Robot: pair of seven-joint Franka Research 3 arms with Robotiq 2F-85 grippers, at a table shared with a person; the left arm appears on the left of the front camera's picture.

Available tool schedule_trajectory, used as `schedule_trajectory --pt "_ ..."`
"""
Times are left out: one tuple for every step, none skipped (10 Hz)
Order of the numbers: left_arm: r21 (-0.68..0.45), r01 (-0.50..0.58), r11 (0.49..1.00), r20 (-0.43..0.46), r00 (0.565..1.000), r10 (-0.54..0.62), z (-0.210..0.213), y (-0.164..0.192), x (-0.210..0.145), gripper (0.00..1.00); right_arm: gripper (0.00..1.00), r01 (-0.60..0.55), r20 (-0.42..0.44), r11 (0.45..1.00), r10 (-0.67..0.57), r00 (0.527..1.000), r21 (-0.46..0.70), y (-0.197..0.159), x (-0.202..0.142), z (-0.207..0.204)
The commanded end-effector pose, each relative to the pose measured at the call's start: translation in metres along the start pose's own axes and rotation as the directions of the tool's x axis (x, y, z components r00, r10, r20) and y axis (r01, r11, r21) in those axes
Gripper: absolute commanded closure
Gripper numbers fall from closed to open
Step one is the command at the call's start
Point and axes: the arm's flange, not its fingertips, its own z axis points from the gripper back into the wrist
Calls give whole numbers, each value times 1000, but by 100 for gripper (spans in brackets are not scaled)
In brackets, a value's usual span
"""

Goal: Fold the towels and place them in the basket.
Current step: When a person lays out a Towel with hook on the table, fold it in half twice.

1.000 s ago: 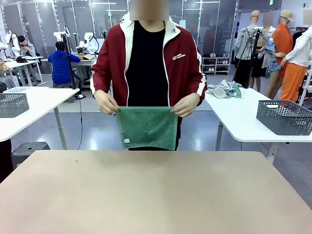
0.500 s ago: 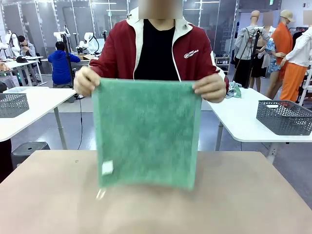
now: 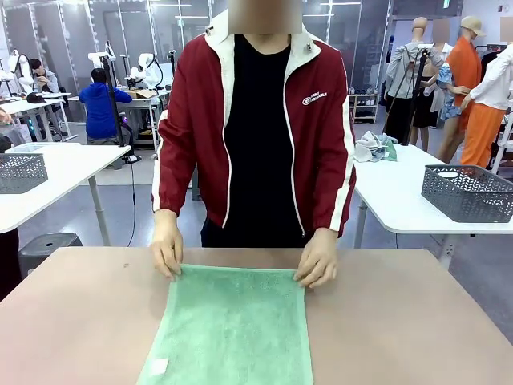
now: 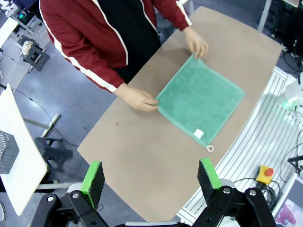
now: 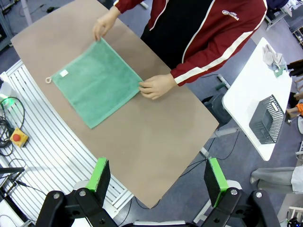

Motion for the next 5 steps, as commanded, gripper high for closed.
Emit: schedule_trajectory --pt "2 0 1000 5 1000 0 1 -1 -2 0 0 -1 4 1000 1 1000 -2 0 -1 2" --pt "2 0 1000 5 1000 0 1 -1 -2 0 0 -1 4 1000 1 1000 -2 0 -1 2" --pt "2 0 1000 5 1000 0 1 -1 -2 0 0 -1 4 1000 1 1000 -2 0 -1 2" --pt "2 0 1000 5 1000 0 1 -1 -2 0 0 -1 4 1000 1 1000 -2 0 -1 2" --pt "2 0 1000 5 1000 0 1 -1 -2 0 0 -1 4 1000 1 1000 -2 0 -1 2"
